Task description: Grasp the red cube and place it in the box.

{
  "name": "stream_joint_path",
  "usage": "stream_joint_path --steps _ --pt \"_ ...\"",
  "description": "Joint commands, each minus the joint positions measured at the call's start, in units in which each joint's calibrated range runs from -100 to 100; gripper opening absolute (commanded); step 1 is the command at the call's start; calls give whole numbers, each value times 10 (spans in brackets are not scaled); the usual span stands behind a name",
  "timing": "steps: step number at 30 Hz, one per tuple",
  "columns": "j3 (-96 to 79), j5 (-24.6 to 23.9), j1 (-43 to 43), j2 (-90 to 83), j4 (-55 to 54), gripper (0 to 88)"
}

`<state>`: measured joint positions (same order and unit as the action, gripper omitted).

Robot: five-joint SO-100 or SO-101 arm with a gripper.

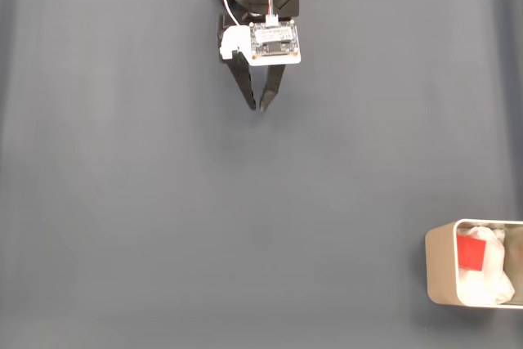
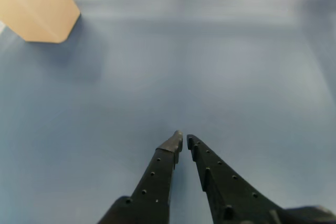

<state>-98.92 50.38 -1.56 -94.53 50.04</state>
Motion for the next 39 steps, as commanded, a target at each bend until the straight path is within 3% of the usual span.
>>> stream_joint_path --steps 1,18,39 --pt "-9 -1 3 -31 96 5" --pt "-9 -1 2 -54 255 0" --pt "-9 -10 5 -54 259 2"
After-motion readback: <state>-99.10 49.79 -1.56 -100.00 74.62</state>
